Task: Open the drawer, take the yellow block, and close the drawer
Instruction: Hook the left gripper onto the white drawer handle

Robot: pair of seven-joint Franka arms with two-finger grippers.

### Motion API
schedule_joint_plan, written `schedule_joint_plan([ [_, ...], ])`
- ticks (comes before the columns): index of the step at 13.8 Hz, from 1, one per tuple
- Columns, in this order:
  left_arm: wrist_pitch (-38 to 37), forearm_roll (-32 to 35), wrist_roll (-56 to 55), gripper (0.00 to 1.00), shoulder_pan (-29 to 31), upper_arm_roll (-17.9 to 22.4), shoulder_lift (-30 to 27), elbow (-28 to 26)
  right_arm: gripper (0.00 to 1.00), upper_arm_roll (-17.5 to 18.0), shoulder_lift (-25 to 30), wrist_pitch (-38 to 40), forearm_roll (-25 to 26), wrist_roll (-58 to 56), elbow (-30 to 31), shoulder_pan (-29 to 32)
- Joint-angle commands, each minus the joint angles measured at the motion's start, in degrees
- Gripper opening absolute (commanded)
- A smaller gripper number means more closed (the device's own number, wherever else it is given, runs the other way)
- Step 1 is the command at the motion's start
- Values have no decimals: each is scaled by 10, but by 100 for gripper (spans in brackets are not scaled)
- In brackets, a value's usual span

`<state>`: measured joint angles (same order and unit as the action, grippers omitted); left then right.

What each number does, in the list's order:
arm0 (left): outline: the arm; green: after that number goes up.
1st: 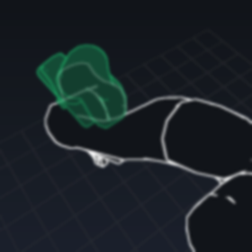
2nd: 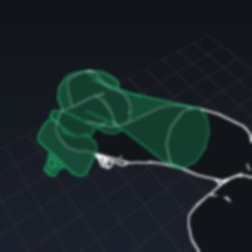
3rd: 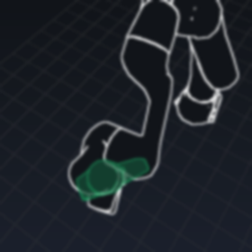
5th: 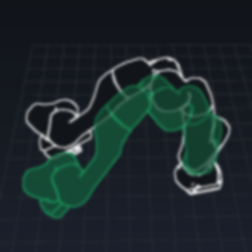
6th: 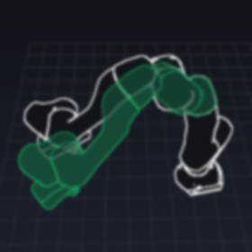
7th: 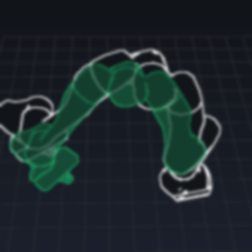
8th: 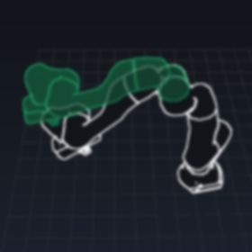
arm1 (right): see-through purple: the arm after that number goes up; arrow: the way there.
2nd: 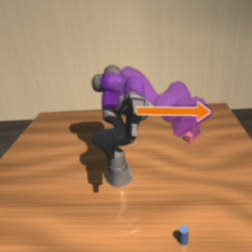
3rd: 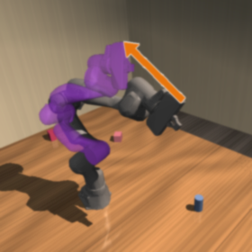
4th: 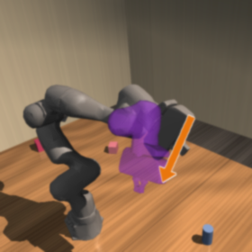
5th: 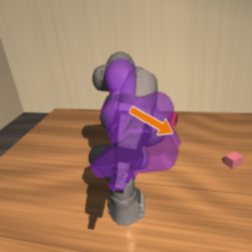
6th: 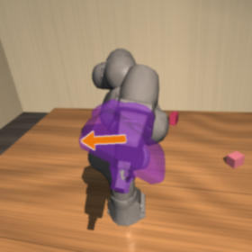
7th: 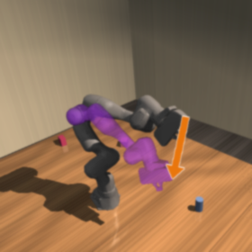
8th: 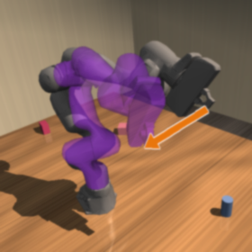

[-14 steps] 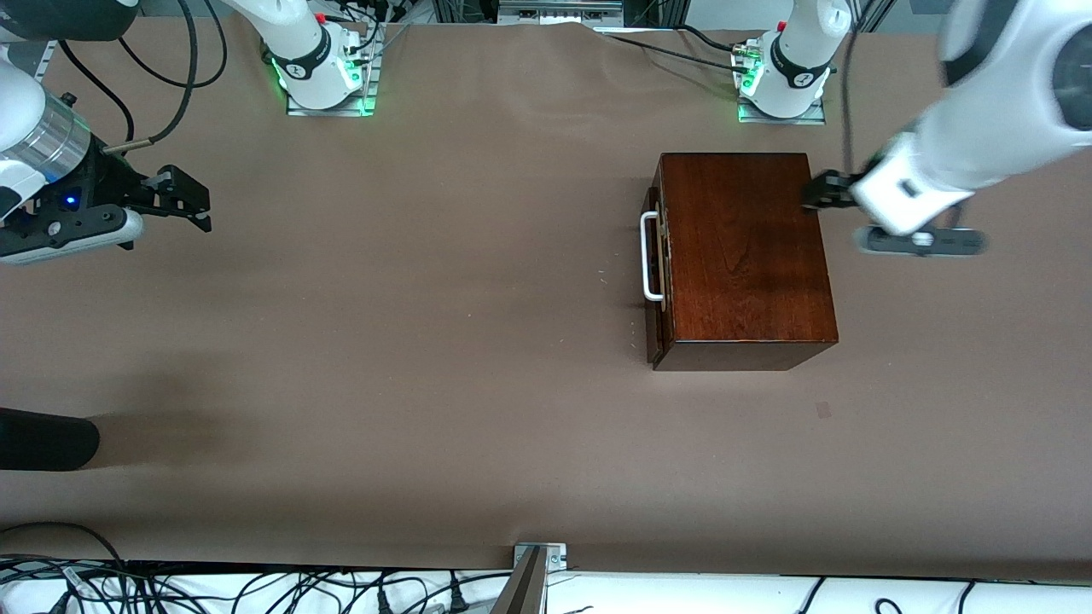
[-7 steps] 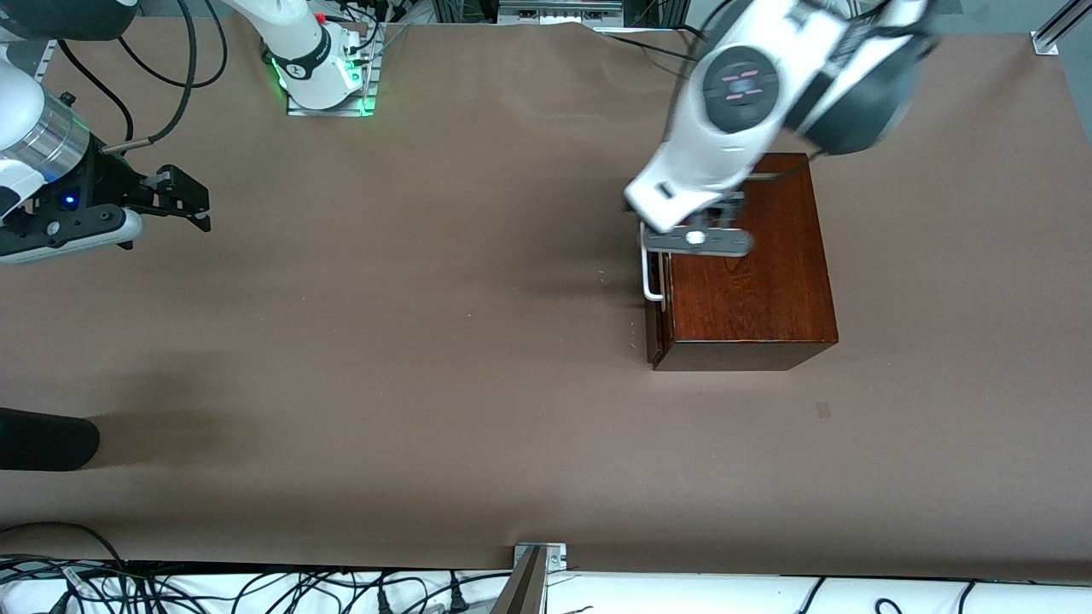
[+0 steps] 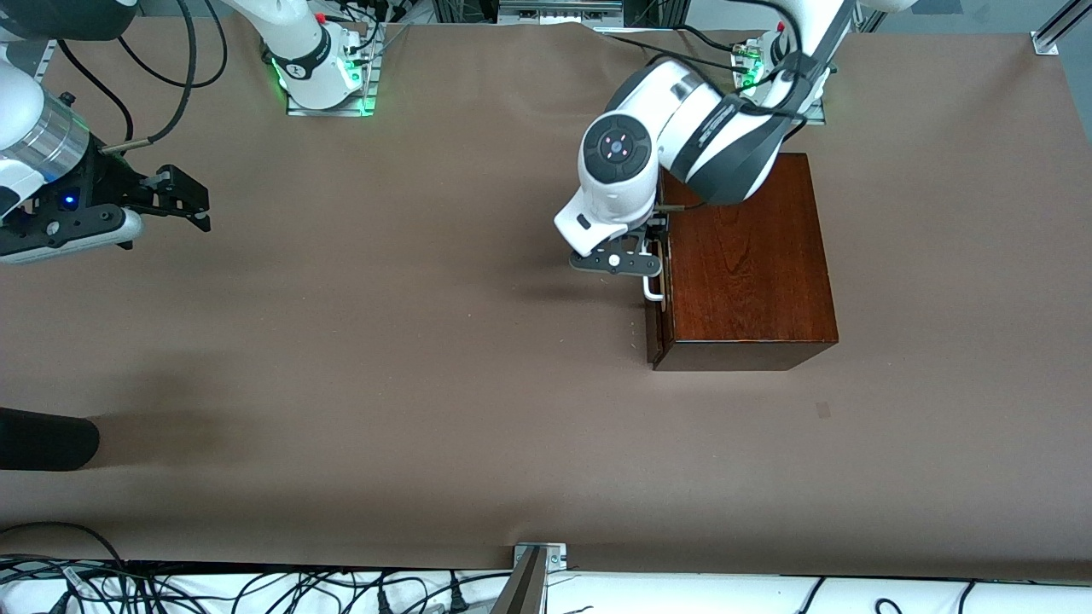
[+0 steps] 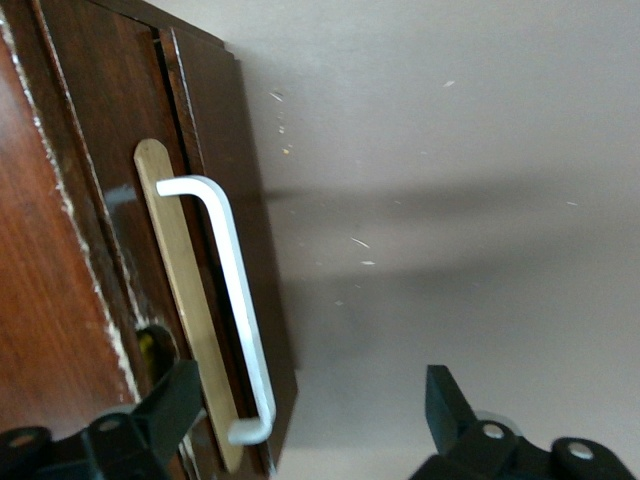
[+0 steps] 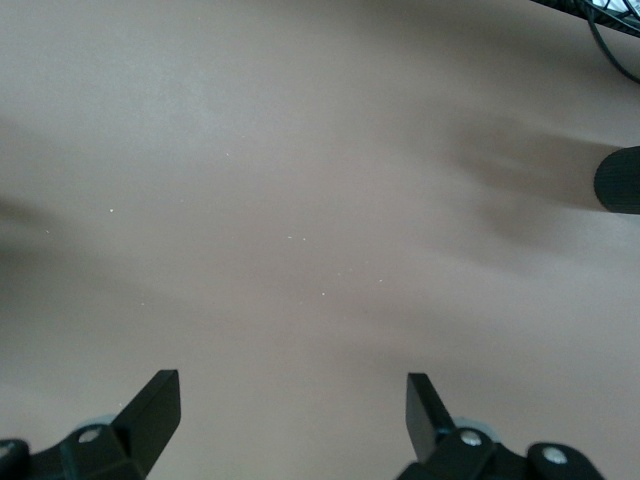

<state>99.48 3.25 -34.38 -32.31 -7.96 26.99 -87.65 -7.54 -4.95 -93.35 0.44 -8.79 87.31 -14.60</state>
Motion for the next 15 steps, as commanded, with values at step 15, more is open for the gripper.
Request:
schedule_joint_plan([
  [15, 156, 96, -158, 100, -63, 3, 54, -74, 100, 1, -4, 9, -11, -2, -11, 5],
])
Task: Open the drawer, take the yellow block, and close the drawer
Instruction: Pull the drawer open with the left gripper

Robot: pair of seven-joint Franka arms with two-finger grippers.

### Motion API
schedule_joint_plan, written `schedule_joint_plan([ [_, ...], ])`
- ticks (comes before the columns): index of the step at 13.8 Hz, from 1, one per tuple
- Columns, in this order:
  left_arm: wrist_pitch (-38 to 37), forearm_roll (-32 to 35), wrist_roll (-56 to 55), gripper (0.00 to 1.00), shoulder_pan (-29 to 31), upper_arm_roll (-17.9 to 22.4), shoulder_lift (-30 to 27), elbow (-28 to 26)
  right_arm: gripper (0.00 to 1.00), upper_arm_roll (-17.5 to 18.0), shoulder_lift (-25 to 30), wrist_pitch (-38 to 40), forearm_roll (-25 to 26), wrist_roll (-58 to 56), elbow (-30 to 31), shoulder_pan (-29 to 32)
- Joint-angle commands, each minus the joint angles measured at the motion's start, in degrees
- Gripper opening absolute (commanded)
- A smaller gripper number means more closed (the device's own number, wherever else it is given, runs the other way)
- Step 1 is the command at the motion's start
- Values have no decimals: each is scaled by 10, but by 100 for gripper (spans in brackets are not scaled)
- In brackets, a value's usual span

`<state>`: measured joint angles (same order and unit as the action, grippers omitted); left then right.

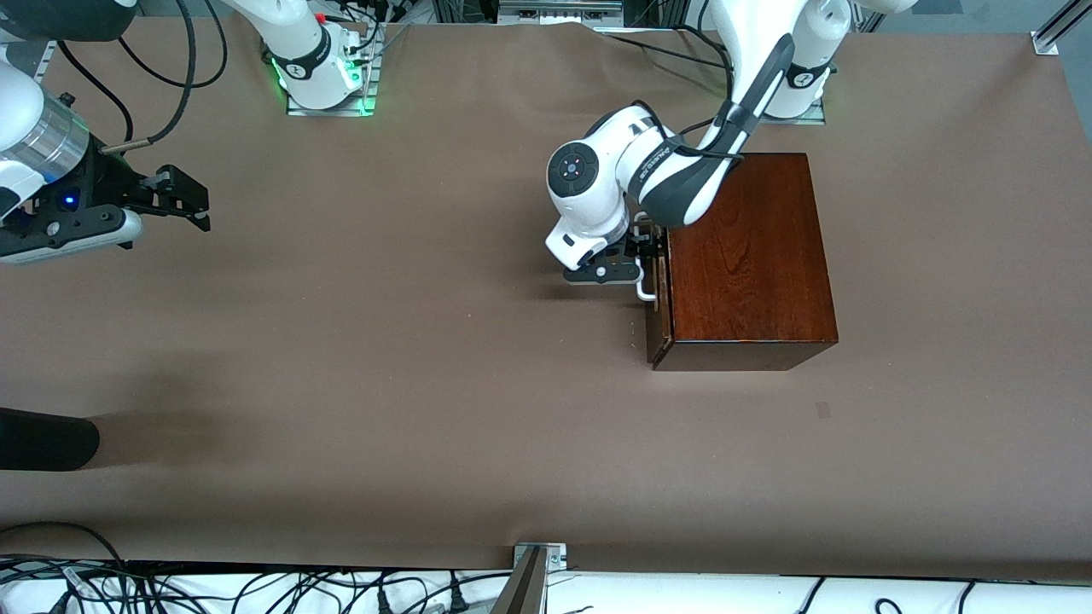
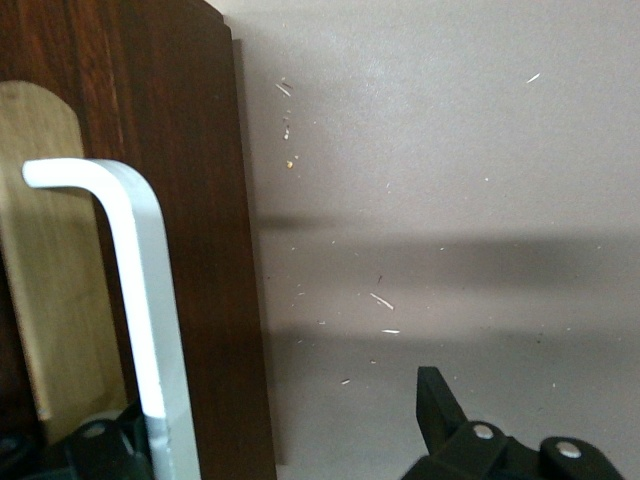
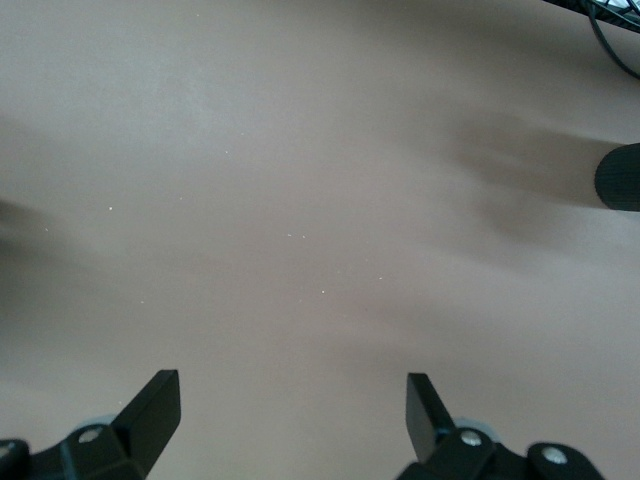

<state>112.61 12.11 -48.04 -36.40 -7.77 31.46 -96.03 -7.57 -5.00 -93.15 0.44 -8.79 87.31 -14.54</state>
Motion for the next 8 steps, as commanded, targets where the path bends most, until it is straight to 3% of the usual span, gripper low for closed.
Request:
schedule_joint_plan([
  [1, 39, 1, -35, 100, -26, 0, 10, 11, 100, 1, -4, 6, -11, -2, -11, 5],
  [5, 111, -37, -109, 100, -56, 0, 22, 24, 100, 1, -4, 6, -11, -2, -11, 5],
  [8, 114, -39, -132, 100, -76, 0, 40, 52, 100, 2, -4, 5, -10, -2, -12, 4],
])
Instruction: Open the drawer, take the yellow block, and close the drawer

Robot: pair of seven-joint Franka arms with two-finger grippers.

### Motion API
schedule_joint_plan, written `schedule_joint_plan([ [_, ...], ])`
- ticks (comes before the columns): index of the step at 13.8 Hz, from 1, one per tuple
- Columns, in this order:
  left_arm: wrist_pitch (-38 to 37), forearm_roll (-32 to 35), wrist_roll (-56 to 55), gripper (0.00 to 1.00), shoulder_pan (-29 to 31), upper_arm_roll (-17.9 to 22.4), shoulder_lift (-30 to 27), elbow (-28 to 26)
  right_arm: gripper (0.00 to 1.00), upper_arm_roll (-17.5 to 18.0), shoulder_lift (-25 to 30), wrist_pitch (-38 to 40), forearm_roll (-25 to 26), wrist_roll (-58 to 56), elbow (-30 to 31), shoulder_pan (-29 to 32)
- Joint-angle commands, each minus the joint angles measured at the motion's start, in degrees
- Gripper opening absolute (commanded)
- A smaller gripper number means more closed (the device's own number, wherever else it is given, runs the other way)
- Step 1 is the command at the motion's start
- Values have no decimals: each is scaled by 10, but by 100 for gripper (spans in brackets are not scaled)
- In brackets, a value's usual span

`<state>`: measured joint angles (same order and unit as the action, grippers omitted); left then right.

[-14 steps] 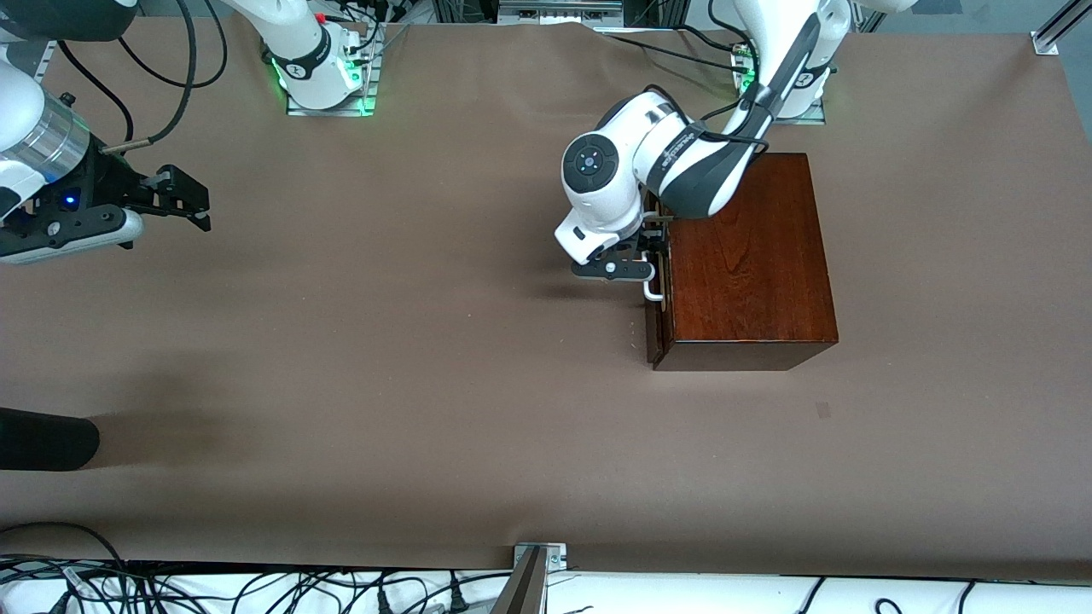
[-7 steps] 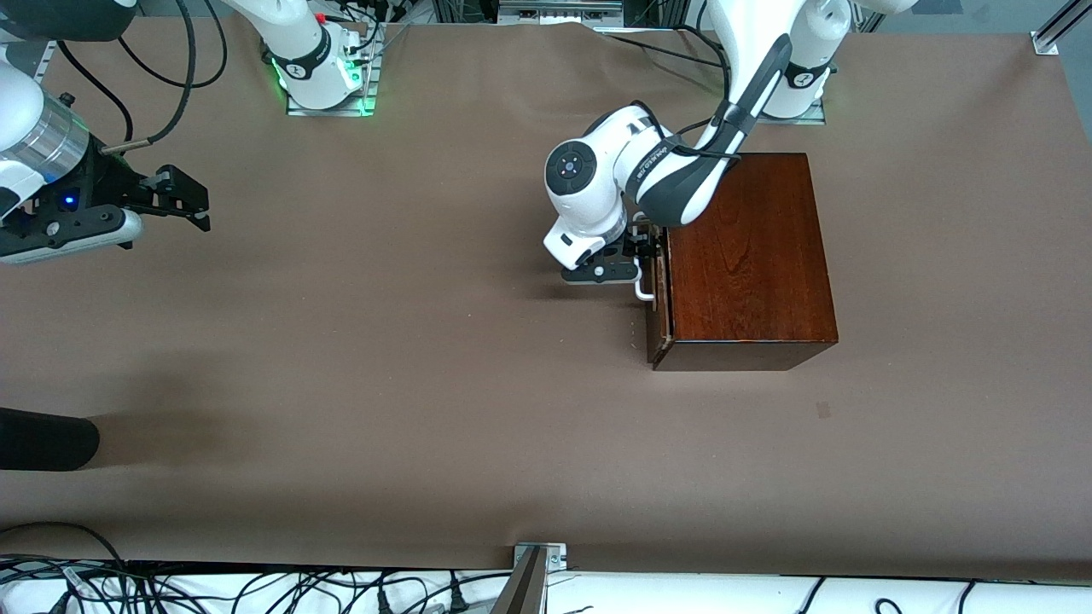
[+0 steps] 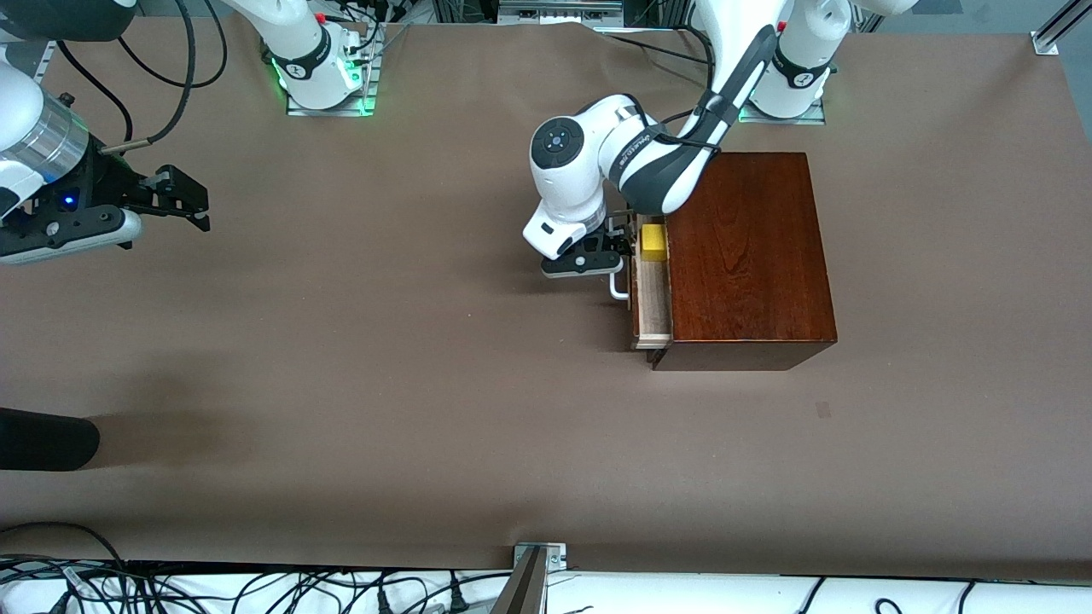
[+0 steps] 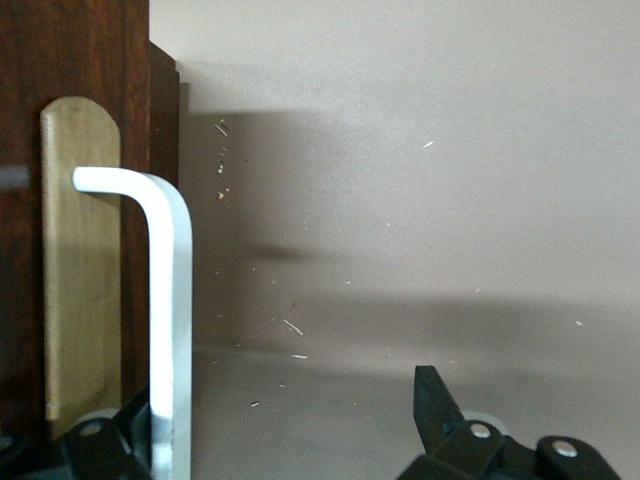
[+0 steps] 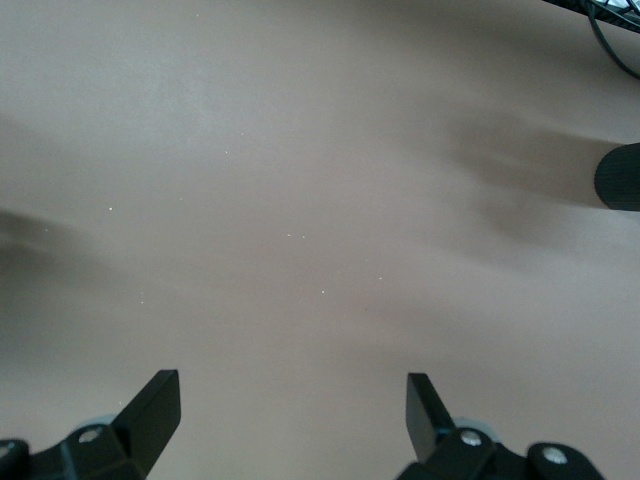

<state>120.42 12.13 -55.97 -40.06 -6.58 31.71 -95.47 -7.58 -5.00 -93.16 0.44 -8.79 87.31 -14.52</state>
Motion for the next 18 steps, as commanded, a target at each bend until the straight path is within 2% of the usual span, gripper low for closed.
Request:
schedule_joint_plan([
  [1, 36, -39, -63, 100, -48, -12, 41, 55, 100, 2, -4, 7, -10, -2, -11, 3],
  [3, 36, -40, -70, 100, -49, -12, 49, 75, 100, 2, -4, 7, -10, -2, -11, 3],
  [10, 2, -31, -58, 100, -59, -12, 29, 76, 100, 1, -4, 11, -11, -2, -8, 2],
  [12, -42, -31, -35, 100, -57, -8, 0, 77, 100, 2, -4, 10, -10, -1, -8, 2],
  [15, -147, -33, 75, 100, -37, -5, -54, 83, 100, 2, -4, 11, -11, -2, -8, 2],
  [18, -261, -39, 183, 100, 21, -6, -88, 141, 100, 2, -4, 6, -11, -1, -9, 2],
])
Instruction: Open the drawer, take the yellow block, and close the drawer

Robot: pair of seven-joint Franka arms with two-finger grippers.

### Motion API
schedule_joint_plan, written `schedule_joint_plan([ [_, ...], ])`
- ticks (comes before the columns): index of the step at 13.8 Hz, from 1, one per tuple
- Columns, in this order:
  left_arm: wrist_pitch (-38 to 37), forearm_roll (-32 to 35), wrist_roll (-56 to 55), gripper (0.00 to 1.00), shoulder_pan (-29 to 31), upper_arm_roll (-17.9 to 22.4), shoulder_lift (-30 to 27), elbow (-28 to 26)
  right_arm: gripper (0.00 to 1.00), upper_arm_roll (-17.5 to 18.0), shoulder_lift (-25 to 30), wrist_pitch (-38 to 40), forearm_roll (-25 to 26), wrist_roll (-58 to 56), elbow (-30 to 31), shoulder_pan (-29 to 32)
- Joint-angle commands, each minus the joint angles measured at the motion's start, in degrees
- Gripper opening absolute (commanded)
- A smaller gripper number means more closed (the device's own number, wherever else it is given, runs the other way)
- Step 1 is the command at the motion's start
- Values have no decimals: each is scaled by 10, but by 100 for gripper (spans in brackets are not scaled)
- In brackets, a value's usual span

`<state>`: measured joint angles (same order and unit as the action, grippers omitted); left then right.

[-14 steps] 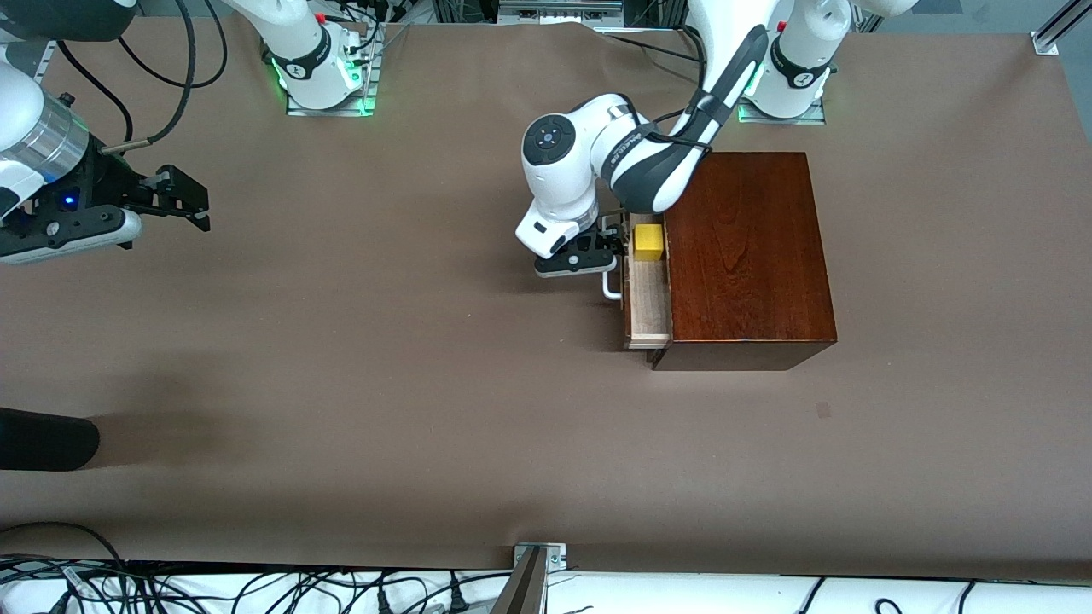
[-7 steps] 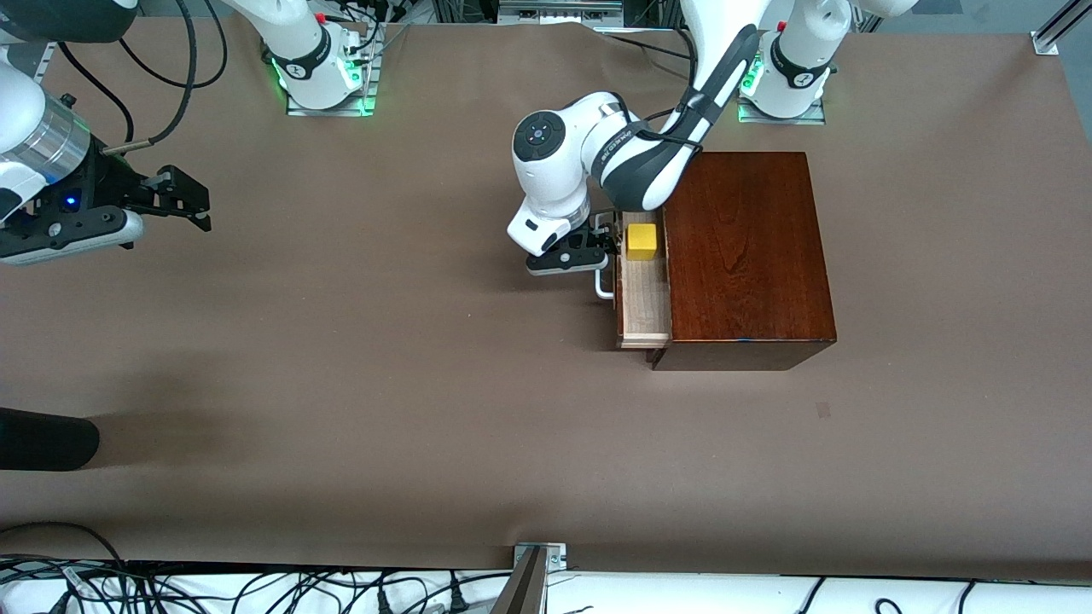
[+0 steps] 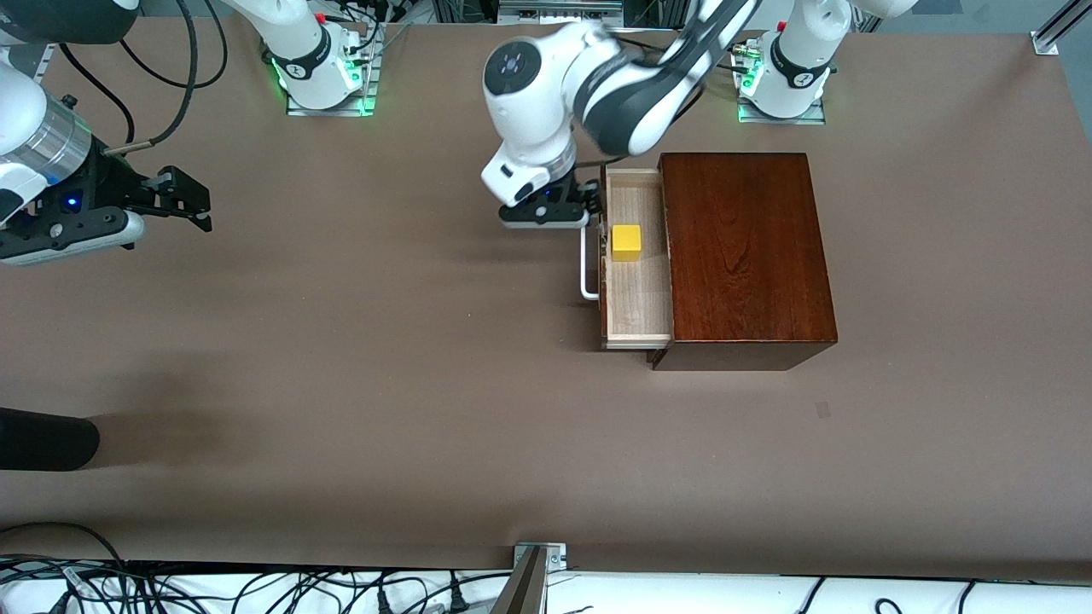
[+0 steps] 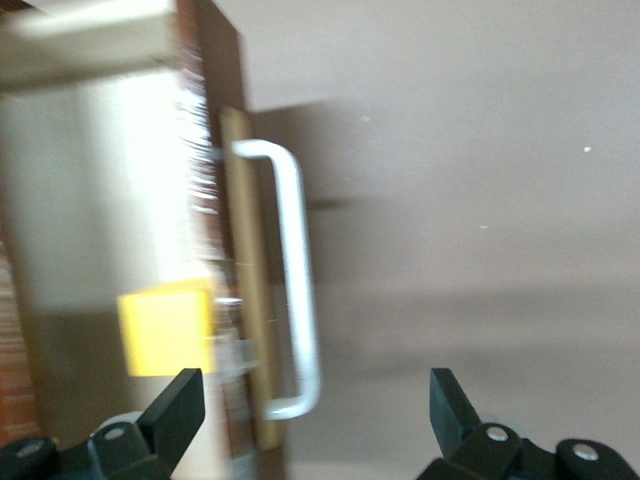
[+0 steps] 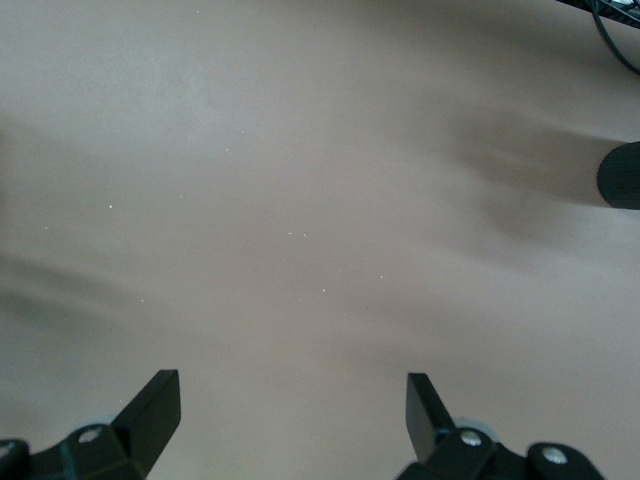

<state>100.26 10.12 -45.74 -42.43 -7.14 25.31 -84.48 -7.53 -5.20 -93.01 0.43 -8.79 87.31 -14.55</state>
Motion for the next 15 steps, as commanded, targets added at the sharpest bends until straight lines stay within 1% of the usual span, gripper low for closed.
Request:
schedule_joint_plan([
  [1, -92, -19, 121, 100, 73, -2, -32, 55, 100, 1, -2, 5, -10, -1, -9, 1],
  [3, -129, -19, 189, 100, 134, -3, -54, 77, 100, 1, -2, 9, -10, -1, -8, 2],
  [6, -147, -24, 252, 100, 230, -3, -85, 77, 100, 1, -2, 8, -10, -1, -8, 2],
  [8, -147, -79, 303, 100, 297, 1, -115, 64, 100, 1, -2, 8, -10, -1, -8, 1],
  [9, -145, -98, 341, 100, 333, 2, -132, 45, 100, 1, -2, 9, -10, -1, -8, 1],
  [10, -134, -104, 381, 100, 355, 4, -155, 17, 100, 1, -2, 9, -10, -1, -8, 1],
  [11, -114, -104, 408, 100, 365, 14, -179, -17, 100, 1, -2, 9, -9, -2, -8, 1],
  [12, -85, -106, 416, 100, 372, 36, -208, -53, 100, 1, -2, 4, -9, -2, -8, 1],
  [13, -53, -106, 424, 100, 372, 46, -237, -93, 100, 2, -2, 2, -9, -1, -8, 0],
  [14, -13, -105, 431, 100, 373, 58, -256, -119, 100, 3, -2, 5, -9, 6, -9, -1],
  [15, -14, -105, 450, 100, 372, 66, -260, -122, 100, 5, -2, 10, -9, 6, -8, -6],
])
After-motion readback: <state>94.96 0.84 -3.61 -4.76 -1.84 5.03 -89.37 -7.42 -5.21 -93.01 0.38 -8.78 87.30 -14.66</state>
